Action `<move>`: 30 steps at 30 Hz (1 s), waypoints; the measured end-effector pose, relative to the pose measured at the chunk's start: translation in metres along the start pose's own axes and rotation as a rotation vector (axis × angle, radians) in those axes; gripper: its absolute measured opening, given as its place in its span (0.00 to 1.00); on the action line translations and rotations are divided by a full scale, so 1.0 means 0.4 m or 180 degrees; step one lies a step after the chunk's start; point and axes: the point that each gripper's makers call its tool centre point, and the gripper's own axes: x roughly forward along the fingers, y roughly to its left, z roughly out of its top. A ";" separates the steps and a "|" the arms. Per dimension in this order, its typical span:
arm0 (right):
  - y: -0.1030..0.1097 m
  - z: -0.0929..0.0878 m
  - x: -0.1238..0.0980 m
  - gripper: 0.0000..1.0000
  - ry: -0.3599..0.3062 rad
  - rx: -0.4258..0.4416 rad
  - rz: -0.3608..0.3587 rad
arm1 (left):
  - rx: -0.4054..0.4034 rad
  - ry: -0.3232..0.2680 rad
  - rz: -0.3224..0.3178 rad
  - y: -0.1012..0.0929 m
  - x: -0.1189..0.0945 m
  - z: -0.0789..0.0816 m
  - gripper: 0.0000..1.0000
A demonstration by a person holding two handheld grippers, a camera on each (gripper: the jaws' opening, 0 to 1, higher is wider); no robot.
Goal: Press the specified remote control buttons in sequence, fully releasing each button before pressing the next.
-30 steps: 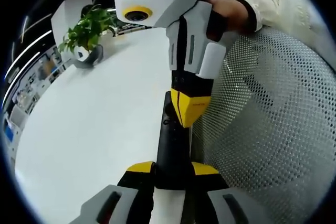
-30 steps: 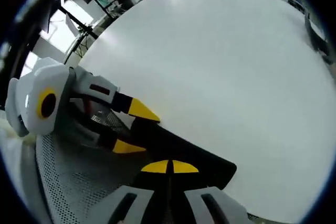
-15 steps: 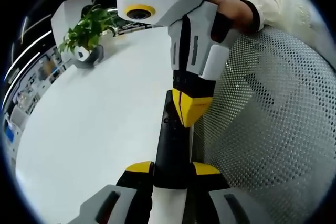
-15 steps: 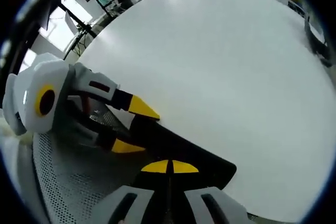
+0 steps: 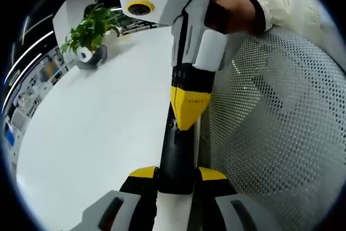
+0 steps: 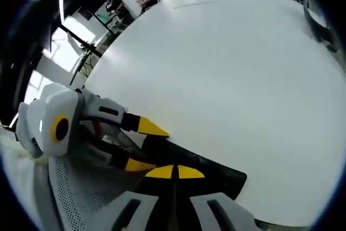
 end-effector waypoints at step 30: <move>-0.006 0.003 0.023 0.00 -0.0003 -0.0239 -0.0188 | -0.0002 -0.0061 -0.0050 -0.007 -0.001 0.001 0.24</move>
